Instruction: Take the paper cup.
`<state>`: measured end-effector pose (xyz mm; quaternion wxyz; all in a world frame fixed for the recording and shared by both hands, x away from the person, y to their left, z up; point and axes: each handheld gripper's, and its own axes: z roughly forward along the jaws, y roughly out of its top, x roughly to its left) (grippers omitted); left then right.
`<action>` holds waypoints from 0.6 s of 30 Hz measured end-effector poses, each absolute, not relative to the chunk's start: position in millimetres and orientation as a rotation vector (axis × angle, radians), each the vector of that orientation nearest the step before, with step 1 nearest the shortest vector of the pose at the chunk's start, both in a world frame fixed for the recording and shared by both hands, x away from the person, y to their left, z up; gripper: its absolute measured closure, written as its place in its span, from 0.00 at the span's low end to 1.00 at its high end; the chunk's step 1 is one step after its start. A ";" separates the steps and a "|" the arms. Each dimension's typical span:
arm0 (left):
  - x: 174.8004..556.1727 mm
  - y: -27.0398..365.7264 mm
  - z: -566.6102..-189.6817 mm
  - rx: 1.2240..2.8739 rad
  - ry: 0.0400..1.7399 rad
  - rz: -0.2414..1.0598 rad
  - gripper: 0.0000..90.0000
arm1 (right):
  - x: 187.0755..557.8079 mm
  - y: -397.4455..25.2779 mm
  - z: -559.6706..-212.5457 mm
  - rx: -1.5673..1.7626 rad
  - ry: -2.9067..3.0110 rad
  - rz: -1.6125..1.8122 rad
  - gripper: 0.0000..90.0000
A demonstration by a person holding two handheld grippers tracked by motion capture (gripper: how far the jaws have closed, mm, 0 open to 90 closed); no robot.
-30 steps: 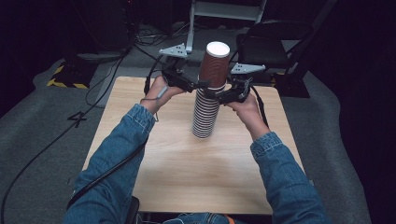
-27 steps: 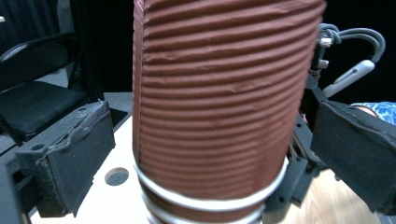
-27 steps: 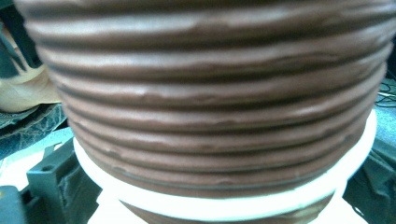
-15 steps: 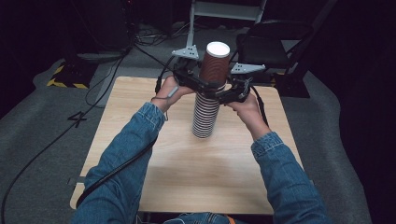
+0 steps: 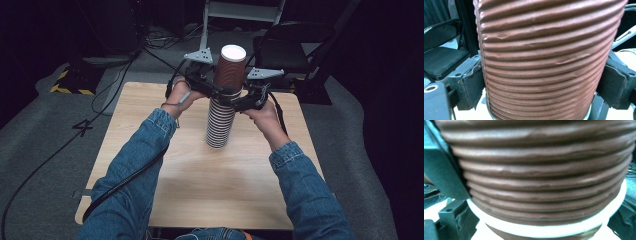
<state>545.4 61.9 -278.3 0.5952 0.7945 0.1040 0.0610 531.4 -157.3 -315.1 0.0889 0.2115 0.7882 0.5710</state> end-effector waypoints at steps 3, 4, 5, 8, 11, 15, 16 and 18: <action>544.8 62.4 -275.7 1.830 0.236 0.148 0.10 | 531.4 -157.3 -315.1 0.631 2.345 1.700 0.02; 544.5 64.2 -273.7 1.809 0.230 0.153 0.10 | 531.3 -157.4 -315.2 0.631 2.343 1.700 0.02; 544.4 66.7 -270.8 1.779 0.226 0.147 0.11 | 531.3 -157.5 -315.3 0.632 2.343 1.701 0.02; 543.5 69.5 -261.6 1.773 0.216 0.157 0.12 | 531.1 -157.3 -315.7 0.630 2.340 1.705 0.02; 541.1 68.1 -253.8 1.802 0.211 0.182 0.12 | 531.0 -157.3 -315.6 0.630 2.341 1.703 0.02; 539.9 70.1 -244.9 1.776 0.207 0.192 0.12 | 531.3 -157.6 -315.9 0.628 2.339 1.704 0.02; 539.8 70.8 -242.7 1.775 0.204 0.194 0.12 | 531.1 -157.7 -315.9 0.630 2.339 1.704 0.02; 539.0 71.0 -239.2 1.780 0.202 0.205 0.12 | 531.0 -157.2 -315.9 0.631 2.339 1.705 0.02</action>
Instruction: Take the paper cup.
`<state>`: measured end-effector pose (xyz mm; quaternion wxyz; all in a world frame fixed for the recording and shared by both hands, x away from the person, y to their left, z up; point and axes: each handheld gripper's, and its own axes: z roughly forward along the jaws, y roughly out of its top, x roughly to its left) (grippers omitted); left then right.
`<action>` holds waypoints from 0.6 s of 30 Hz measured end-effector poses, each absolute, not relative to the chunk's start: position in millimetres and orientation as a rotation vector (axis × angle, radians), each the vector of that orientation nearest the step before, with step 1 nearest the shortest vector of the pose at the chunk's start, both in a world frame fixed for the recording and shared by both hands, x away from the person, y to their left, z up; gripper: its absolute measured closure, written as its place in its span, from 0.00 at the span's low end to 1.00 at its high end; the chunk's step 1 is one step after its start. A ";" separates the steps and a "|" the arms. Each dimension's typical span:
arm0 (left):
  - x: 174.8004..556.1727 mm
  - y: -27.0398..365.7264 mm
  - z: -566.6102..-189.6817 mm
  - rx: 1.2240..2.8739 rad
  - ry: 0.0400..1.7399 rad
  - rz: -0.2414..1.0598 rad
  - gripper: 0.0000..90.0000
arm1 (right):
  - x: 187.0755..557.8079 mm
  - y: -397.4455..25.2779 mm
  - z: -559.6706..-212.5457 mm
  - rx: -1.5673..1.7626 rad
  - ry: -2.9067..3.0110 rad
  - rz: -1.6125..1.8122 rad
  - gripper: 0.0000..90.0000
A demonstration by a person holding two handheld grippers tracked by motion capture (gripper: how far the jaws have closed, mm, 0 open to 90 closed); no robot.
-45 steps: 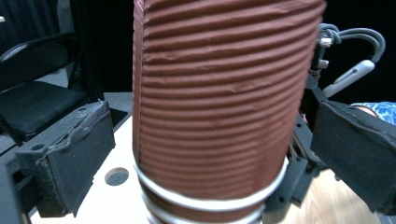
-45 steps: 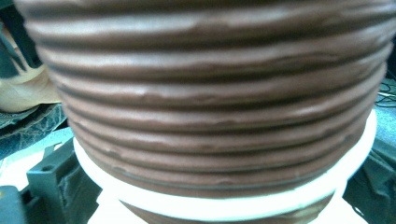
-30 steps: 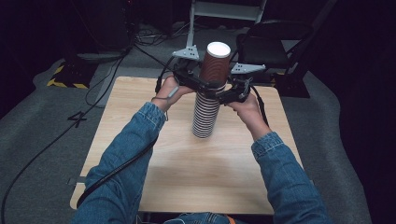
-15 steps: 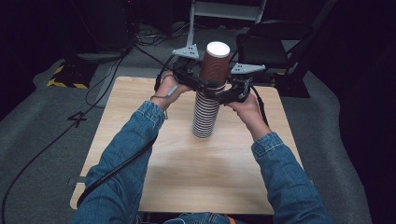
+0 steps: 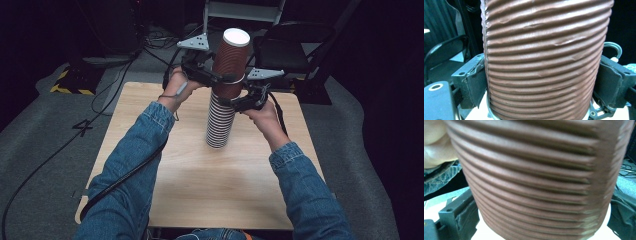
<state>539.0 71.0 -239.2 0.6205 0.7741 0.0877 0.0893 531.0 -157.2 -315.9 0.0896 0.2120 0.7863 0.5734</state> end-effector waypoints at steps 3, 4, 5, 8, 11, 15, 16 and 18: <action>538.0 70.9 -235.4 1.786 0.202 0.210 0.12 | 531.2 -157.2 -315.9 0.629 2.338 1.705 0.02; 537.3 70.8 -233.4 1.791 0.198 0.218 0.12 | 531.1 -157.3 -316.0 0.627 2.338 1.705 0.02; 536.9 70.7 -232.3 1.789 0.199 0.221 0.12 | 531.0 -157.3 -316.0 0.628 2.338 1.704 0.02; 536.2 71.1 -227.6 1.790 0.199 0.224 0.12 | 531.0 -157.4 -316.2 0.628 2.337 1.706 0.02; 536.4 72.8 -221.3 1.769 0.195 0.228 0.13 | 531.2 -157.8 -316.3 0.627 2.337 1.705 0.02; 535.6 74.3 -210.2 1.765 0.186 0.249 0.13 | 531.1 -157.8 -316.3 0.627 2.336 1.704 0.02; 534.7 74.5 -207.1 1.769 0.182 0.254 0.13 | 531.3 -157.8 -316.4 0.625 2.335 1.706 0.02; 531.5 76.4 -200.1 1.765 0.172 0.275 0.13 | 531.5 -157.6 -316.6 0.625 2.336 1.710 0.02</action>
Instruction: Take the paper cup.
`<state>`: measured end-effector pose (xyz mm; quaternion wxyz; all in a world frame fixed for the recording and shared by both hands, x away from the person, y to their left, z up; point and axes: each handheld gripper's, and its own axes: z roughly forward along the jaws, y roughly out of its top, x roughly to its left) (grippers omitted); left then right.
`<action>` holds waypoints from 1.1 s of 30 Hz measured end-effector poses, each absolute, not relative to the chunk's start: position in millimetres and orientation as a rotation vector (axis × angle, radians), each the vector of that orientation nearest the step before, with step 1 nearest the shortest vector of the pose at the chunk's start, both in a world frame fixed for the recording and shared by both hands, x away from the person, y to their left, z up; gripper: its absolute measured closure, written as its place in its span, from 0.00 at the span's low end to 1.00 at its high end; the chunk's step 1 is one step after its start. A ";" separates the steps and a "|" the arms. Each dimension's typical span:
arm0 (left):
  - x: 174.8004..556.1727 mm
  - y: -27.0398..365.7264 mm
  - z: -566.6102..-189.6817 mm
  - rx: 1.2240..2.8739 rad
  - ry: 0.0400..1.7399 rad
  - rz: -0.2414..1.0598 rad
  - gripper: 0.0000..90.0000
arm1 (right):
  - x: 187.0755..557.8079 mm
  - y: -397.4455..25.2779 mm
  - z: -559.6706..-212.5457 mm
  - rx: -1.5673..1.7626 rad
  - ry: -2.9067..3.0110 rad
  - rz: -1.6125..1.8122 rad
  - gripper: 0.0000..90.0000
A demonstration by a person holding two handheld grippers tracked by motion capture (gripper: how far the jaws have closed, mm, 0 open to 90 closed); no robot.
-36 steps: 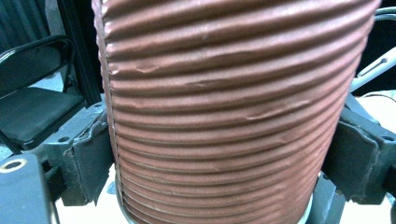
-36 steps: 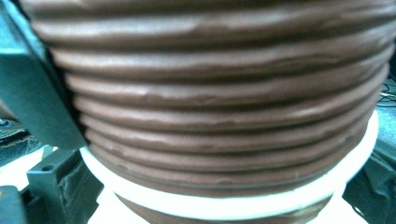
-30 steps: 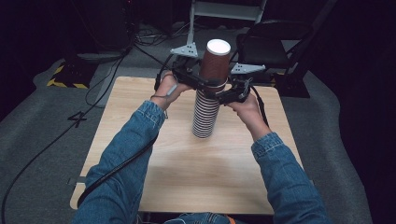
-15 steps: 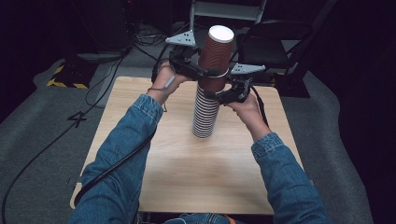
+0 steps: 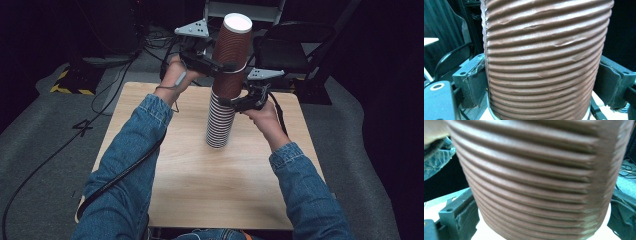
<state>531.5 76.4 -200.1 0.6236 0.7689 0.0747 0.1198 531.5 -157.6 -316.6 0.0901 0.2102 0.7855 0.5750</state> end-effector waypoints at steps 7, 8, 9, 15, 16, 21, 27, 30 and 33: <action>522.8 91.6 -182.0 1.756 0.190 0.279 0.14 | 531.3 -158.2 -317.5 0.621 2.329 1.720 0.02; 521.9 93.9 -180.8 1.761 0.193 0.279 0.15 | 531.4 -158.0 -317.5 0.621 2.329 1.720 0.02; 520.9 95.5 -180.4 1.759 0.197 0.278 0.15 | 531.5 -158.0 -317.5 0.621 2.329 1.720 0.02; 513.0 108.1 -177.2 1.792 0.201 0.256 0.15 | 531.6 -157.9 -317.0 0.621 2.333 1.716 0.02; 511.2 110.0 -176.9 1.799 0.202 0.249 0.15 | 531.6 -157.9 -317.0 0.620 2.333 1.716 0.02; 501.8 116.2 -176.7 1.838 0.185 0.216 0.16 | 531.5 -157.8 -317.2 0.622 2.331 1.718 0.02; 486.6 119.8 -182.4 1.859 0.111 0.153 0.16 | 531.0 -157.9 -317.0 0.630 2.329 1.719 0.01; 479.2 117.1 -187.9 1.882 0.072 0.123 0.16 | 530.8 -157.8 -316.5 0.636 2.332 1.712 0.01; 471.3 113.8 -191.7 1.892 0.020 0.095 0.16 | 530.6 -157.9 -316.4 0.643 2.331 1.713 0.01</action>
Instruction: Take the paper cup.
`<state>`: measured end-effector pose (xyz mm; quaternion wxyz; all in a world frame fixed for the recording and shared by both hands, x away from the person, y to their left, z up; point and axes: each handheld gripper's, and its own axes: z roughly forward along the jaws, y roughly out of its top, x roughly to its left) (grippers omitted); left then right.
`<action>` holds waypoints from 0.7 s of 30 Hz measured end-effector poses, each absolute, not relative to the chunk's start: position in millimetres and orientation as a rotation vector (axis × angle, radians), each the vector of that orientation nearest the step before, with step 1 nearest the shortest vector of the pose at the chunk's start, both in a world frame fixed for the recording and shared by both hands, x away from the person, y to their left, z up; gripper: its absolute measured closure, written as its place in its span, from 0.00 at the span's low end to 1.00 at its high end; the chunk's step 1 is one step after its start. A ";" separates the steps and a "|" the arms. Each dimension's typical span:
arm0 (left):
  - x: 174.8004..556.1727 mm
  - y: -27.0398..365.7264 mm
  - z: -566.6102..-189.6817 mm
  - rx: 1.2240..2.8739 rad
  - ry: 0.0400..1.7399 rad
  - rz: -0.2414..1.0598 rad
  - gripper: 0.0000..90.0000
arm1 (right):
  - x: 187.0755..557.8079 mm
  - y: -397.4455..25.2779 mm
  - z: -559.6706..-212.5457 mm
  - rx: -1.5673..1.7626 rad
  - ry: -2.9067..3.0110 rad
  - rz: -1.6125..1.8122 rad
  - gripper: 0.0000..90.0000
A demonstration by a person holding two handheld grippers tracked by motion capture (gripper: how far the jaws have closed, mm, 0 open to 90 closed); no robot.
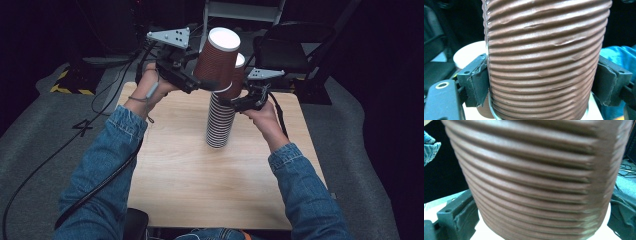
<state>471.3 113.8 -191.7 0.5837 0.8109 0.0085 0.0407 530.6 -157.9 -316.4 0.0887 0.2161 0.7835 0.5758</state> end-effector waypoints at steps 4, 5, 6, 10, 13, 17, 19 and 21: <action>460.6 109.0 -199.7 1.901 -0.036 0.070 0.16 | 529.9 -158.7 -315.9 0.652 2.343 1.702 0.00; 459.0 108.1 -201.8 1.903 -0.042 0.066 0.16 | 529.8 -159.3 -315.7 0.656 2.344 1.704 0.00; 457.2 107.0 -204.7 1.908 -0.045 0.060 0.16 | 529.9 -159.7 -315.4 0.658 2.343 1.707 0.00; 453.1 104.7 -218.7 1.914 -0.036 0.041 0.16 | 527.9 -161.7 -313.0 0.664 2.347 1.692 0.00; 452.9 104.2 -231.1 1.925 -0.015 0.031 0.16 | 526.2 -164.4 -311.6 0.672 2.360 1.674 0.00; 450.6 102.3 -247.0 1.942 -0.005 0.024 0.16 | 523.5 -168.4 -310.2 0.689 2.366 1.652 0.00; 449.0 101.5 -254.9 1.955 0.003 0.023 0.16 | 521.4 -170.2 -309.8 0.686 2.366 1.651 0.00; 448.8 101.3 -263.7 1.957 0.013 0.015 0.16 | 519.1 -171.8 -309.5 0.684 2.370 1.640 0.00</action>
